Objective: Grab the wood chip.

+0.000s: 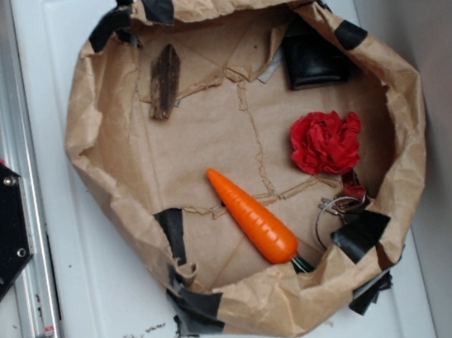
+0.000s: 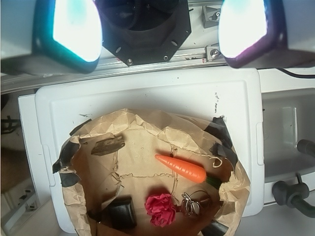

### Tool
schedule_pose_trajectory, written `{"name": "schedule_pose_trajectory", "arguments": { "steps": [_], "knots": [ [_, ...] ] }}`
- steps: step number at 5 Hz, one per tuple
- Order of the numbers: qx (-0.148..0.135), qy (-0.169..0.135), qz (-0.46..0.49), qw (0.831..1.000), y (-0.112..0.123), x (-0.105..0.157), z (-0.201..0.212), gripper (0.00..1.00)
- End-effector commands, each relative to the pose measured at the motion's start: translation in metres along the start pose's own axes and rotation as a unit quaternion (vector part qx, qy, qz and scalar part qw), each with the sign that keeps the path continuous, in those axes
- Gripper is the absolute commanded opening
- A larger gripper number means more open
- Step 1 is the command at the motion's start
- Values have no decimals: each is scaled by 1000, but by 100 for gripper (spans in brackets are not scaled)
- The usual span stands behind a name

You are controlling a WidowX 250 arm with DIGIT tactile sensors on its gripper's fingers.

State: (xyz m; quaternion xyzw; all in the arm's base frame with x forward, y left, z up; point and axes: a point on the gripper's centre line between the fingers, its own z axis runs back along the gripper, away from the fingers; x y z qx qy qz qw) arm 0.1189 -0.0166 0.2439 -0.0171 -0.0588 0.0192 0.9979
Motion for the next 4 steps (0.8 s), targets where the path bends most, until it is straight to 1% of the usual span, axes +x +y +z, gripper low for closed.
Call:
{"name": "schedule_pose_trajectory", "arguments": {
  "steps": [1,2,3,4],
  "knots": [
    [0,0,0,1000,0,0,0,100],
    [30,23,-10,999,18,31,-40,100],
    [40,56,4,998,41,64,-82,100],
    [45,57,-17,997,46,84,-108,100]
  ]
}}
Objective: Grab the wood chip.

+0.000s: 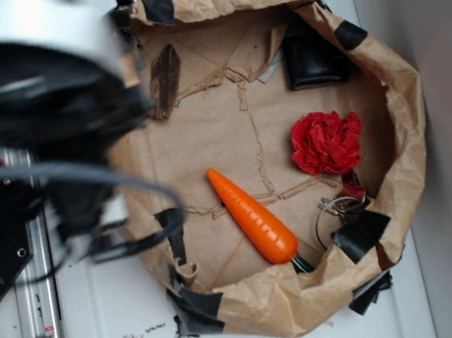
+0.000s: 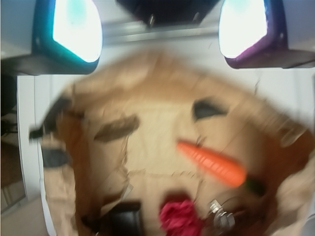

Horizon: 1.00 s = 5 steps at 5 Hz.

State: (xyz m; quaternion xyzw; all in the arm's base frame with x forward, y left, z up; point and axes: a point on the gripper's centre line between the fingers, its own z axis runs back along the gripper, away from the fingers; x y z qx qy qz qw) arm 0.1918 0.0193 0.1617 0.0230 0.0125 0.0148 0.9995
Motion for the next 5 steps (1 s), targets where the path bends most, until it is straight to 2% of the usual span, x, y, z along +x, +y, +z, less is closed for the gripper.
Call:
{"name": "schedule_pose_trajectory", "arguments": {
  "steps": [1,2,3,4,5],
  "knots": [
    [13,1,-31,999,3,37,-33,100],
    [22,25,-50,998,4,33,-46,100],
    [48,53,-55,996,6,38,-69,100],
    [39,34,42,998,10,26,-75,100],
    [19,43,165,985,13,23,-86,100]
  ]
}}
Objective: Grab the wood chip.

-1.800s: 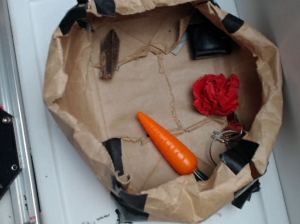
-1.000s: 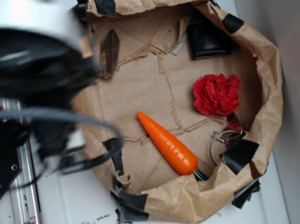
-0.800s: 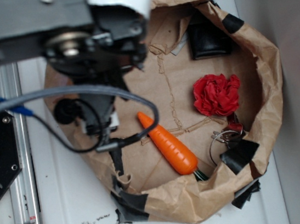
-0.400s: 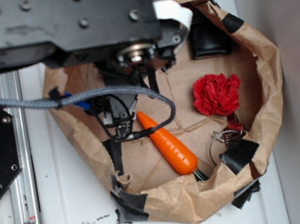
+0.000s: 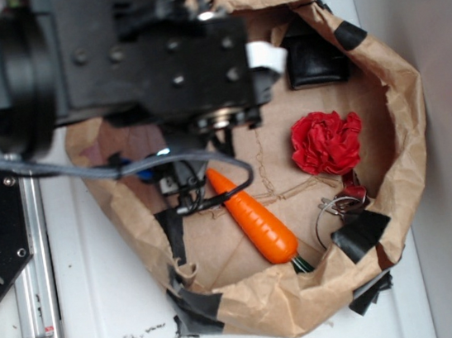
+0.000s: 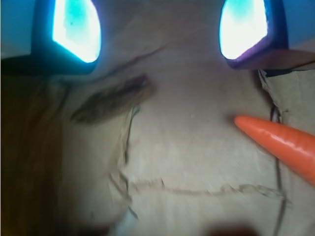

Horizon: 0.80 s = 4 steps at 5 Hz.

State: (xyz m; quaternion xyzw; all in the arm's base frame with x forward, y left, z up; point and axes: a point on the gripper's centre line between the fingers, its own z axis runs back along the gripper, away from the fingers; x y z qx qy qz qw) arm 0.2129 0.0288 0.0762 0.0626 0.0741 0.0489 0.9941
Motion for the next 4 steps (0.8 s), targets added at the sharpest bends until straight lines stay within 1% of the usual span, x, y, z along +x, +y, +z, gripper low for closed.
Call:
{"name": "schedule_pose_trajectory", "arguments": {
  "steps": [1,2,3,4],
  "knots": [
    [-11,-8,236,972,16,-2,-15,100],
    [0,-7,274,962,26,-2,-27,100],
    [18,-13,289,957,30,-8,-29,100],
    [31,-24,309,950,44,-7,-37,100]
  ]
}}
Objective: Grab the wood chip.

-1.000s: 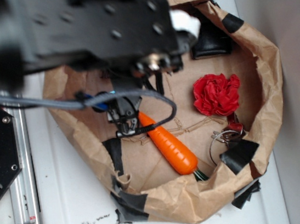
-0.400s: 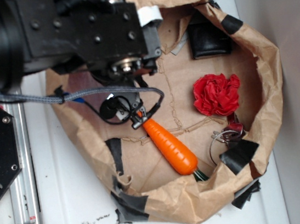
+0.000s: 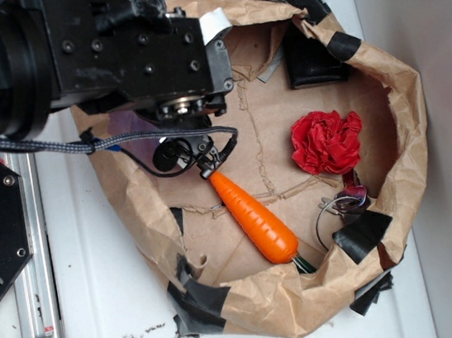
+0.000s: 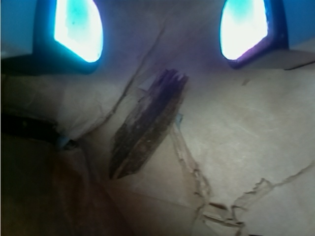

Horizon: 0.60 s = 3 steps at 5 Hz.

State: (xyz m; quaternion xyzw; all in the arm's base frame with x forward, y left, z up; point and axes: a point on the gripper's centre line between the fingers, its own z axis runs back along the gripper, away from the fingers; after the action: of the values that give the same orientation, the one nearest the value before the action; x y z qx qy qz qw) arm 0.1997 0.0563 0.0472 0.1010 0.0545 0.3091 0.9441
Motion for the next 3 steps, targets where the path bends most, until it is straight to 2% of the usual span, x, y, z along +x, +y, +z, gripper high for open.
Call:
{"name": "schedule_pose_trajectory", "arguments": {
  "steps": [1,3],
  "knots": [
    [5,-31,59,998,18,20,-10,100],
    [3,-41,80,996,16,26,-29,100]
  ]
}}
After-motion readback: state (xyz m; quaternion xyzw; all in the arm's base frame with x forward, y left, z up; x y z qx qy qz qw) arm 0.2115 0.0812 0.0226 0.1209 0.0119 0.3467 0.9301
